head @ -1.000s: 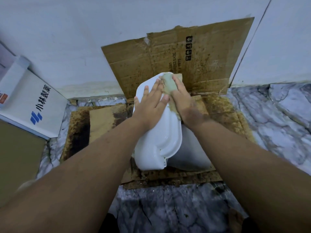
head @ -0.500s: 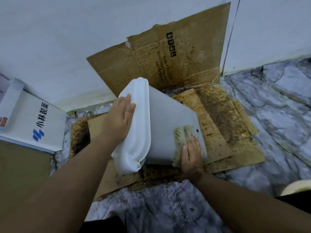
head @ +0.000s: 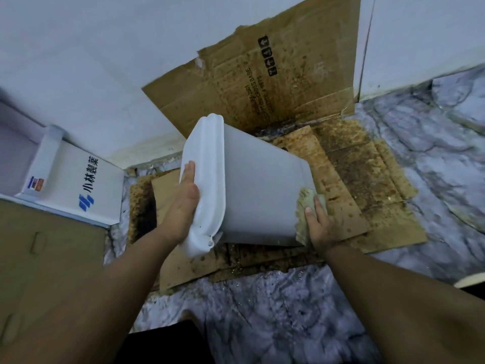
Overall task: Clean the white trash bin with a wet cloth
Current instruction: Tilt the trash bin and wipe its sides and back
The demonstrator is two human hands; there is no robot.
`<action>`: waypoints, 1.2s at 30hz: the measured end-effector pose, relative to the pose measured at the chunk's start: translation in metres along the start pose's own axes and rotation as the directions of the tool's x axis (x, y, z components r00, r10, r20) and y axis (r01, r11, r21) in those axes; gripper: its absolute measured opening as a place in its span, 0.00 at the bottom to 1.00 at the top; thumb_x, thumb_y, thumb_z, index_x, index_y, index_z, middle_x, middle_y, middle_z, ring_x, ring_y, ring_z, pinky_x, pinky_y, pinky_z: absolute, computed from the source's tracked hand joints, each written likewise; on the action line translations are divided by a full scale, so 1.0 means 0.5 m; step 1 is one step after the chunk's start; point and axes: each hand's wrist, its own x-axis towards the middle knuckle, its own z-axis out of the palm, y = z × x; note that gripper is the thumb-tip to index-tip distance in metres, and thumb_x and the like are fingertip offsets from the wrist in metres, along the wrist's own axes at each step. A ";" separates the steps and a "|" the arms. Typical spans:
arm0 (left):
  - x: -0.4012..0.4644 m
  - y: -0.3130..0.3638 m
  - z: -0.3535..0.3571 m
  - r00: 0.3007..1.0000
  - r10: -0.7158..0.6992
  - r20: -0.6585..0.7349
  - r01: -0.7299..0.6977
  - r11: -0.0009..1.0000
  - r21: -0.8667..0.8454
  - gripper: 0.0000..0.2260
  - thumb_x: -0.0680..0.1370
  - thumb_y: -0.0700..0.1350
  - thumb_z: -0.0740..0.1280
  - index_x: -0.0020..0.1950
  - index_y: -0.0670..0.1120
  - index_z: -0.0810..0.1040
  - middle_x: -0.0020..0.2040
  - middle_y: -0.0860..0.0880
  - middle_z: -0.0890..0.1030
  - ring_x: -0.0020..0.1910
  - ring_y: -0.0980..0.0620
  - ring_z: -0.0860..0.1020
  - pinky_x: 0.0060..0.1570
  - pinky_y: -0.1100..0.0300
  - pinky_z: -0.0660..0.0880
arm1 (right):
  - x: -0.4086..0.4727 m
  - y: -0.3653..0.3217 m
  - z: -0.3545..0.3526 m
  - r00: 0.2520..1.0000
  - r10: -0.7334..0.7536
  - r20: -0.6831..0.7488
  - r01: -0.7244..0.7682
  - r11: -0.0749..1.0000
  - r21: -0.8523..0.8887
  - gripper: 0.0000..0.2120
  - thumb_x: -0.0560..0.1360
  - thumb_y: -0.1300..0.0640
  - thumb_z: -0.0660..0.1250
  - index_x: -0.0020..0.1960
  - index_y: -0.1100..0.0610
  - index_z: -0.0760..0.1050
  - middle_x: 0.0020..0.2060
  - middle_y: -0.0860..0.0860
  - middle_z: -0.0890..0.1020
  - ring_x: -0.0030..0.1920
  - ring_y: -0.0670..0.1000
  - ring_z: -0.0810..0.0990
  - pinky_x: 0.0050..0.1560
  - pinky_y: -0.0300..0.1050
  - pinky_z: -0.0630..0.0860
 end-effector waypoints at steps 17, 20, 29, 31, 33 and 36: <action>-0.050 0.228 -0.022 0.994 0.107 0.004 -0.106 0.976 0.188 0.52 0.64 0.80 0.61 0.83 0.63 0.48 0.82 0.60 0.55 0.74 0.60 0.60 0.63 0.63 0.61 | 0.013 -0.174 -0.134 0.976 -0.106 0.192 0.135 0.980 -0.144 0.36 0.70 0.26 0.53 0.67 0.46 0.76 0.69 0.51 0.76 0.69 0.56 0.72 0.72 0.56 0.66; -0.015 0.247 -0.010 0.998 0.064 -0.010 -0.062 0.983 0.173 0.42 0.70 0.74 0.65 0.81 0.64 0.55 0.82 0.58 0.59 0.77 0.52 0.64 0.64 0.54 0.65 | -0.003 -0.174 -0.114 0.960 -0.280 0.028 0.280 0.940 -0.196 0.29 0.78 0.36 0.52 0.67 0.52 0.77 0.65 0.56 0.79 0.67 0.60 0.74 0.70 0.57 0.68; 0.050 0.321 0.011 0.997 -0.045 -0.059 0.049 0.997 0.067 0.40 0.75 0.68 0.67 0.82 0.59 0.56 0.78 0.54 0.66 0.52 0.62 0.78 0.36 0.70 0.75 | -0.234 -0.298 0.134 0.580 -0.815 0.015 0.733 0.514 -0.445 0.31 0.81 0.48 0.51 0.81 0.57 0.52 0.80 0.60 0.53 0.80 0.61 0.49 0.78 0.61 0.50; 0.054 0.322 0.004 0.997 -0.065 -0.047 0.067 0.997 0.042 0.40 0.76 0.68 0.67 0.83 0.59 0.55 0.79 0.52 0.65 0.50 0.62 0.78 0.30 0.72 0.75 | -0.197 -0.297 0.105 0.551 -0.832 0.061 0.754 0.466 -0.464 0.31 0.80 0.42 0.54 0.81 0.49 0.54 0.80 0.54 0.56 0.80 0.58 0.53 0.75 0.59 0.56; 0.052 0.324 0.003 0.996 -0.081 -0.037 0.082 0.996 0.019 0.40 0.76 0.68 0.66 0.83 0.58 0.53 0.79 0.53 0.64 0.48 0.62 0.77 0.27 0.72 0.75 | -0.135 -0.274 0.051 0.528 -0.836 0.149 0.768 0.396 -0.503 0.32 0.78 0.34 0.52 0.80 0.40 0.51 0.80 0.50 0.55 0.79 0.58 0.55 0.71 0.62 0.60; 0.057 0.327 0.004 0.997 -0.078 0.012 0.078 0.996 0.054 0.40 0.77 0.69 0.62 0.83 0.60 0.48 0.80 0.53 0.61 0.47 0.61 0.76 0.27 0.72 0.75 | -0.050 -0.188 -0.032 0.613 -0.785 0.088 0.711 0.500 -0.495 0.33 0.79 0.31 0.45 0.80 0.44 0.51 0.79 0.51 0.54 0.79 0.61 0.53 0.75 0.67 0.57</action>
